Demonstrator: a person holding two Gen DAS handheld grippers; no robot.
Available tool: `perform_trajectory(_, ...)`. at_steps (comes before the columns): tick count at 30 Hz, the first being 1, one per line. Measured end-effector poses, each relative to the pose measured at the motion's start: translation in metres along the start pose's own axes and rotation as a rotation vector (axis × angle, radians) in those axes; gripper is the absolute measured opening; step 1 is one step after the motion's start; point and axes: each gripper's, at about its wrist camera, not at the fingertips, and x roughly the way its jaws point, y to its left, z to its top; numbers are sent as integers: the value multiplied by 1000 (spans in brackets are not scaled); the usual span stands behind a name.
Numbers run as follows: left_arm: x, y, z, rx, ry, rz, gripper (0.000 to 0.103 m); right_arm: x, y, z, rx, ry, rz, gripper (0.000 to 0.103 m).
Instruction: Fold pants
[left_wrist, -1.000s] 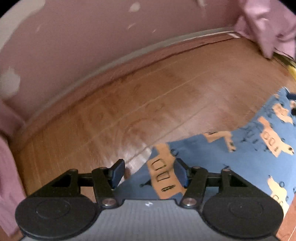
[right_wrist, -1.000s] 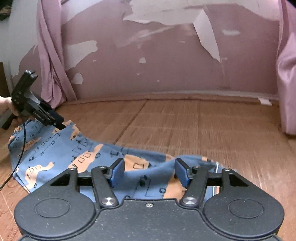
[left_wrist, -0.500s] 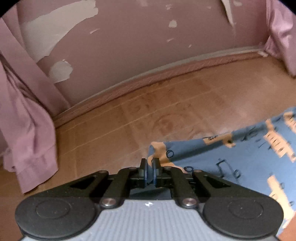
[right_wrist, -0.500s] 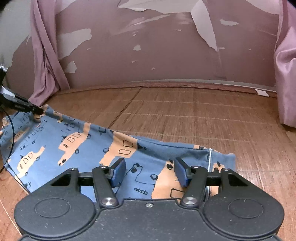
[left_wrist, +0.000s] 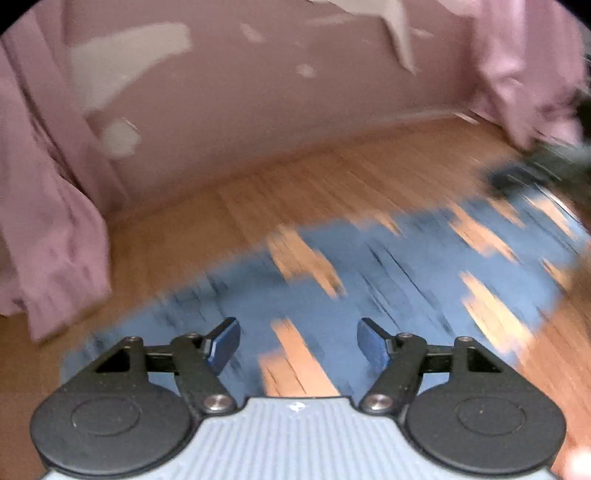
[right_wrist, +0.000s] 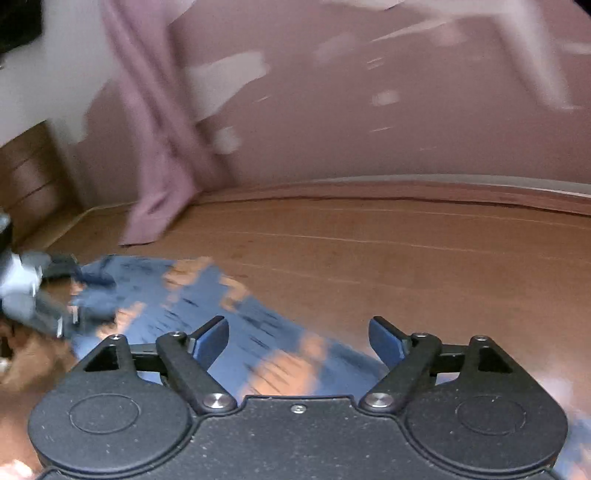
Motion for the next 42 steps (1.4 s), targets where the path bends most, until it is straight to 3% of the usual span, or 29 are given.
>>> perform_trajectory(4,-12,-12,-25,57,8,-118,74,70,25,41,-70,111,125,78)
perform_trajectory(8,-6,-18,-30,87,38,-141,59,119,46,64,-107,182,181,78)
perform_trajectory(10,-5,-14,-29,74,41,-166,56,138,54,72,-116,202,185,78)
perform_trajectory(14,-8,3,-32,11,71,-161,35,157,65,76,-165,196,157,78)
perform_trajectory(16,-12,16,-39,-48,73,-158,35,162,71,76,-168,193,179,75)
perform_trajectory(19,-20,29,-49,-111,65,-157,34,170,85,72,-217,212,210,61)
perform_trajectory(20,-22,30,-52,-123,63,-155,34,172,89,70,-235,216,208,44)
perform_trajectory(21,-23,30,-54,-124,61,-151,34,173,94,69,-261,208,198,13)
perform_trajectory(22,-25,28,-56,-116,61,-145,34,175,99,68,-286,205,168,7)
perform_trajectory(25,-27,26,-60,-119,67,-134,34,172,108,70,-336,154,93,6)
perform_trajectory(28,-32,24,-64,-128,74,-121,34,176,115,67,-381,149,42,8)
perform_trajectory(30,-34,21,-63,-127,86,-111,34,169,116,66,-394,139,32,36)
perform_trajectory(32,-34,20,-58,-139,115,-100,36,149,111,67,-366,98,13,55)
perform_trajectory(35,-40,17,-51,-182,129,-100,51,94,97,58,-329,54,-45,62)
perform_trajectory(38,-49,10,-44,-192,89,-101,55,25,78,24,-258,52,-111,77)
perform_trajectory(42,-38,-10,-29,-152,116,-61,63,-43,55,-43,-90,108,-190,77)
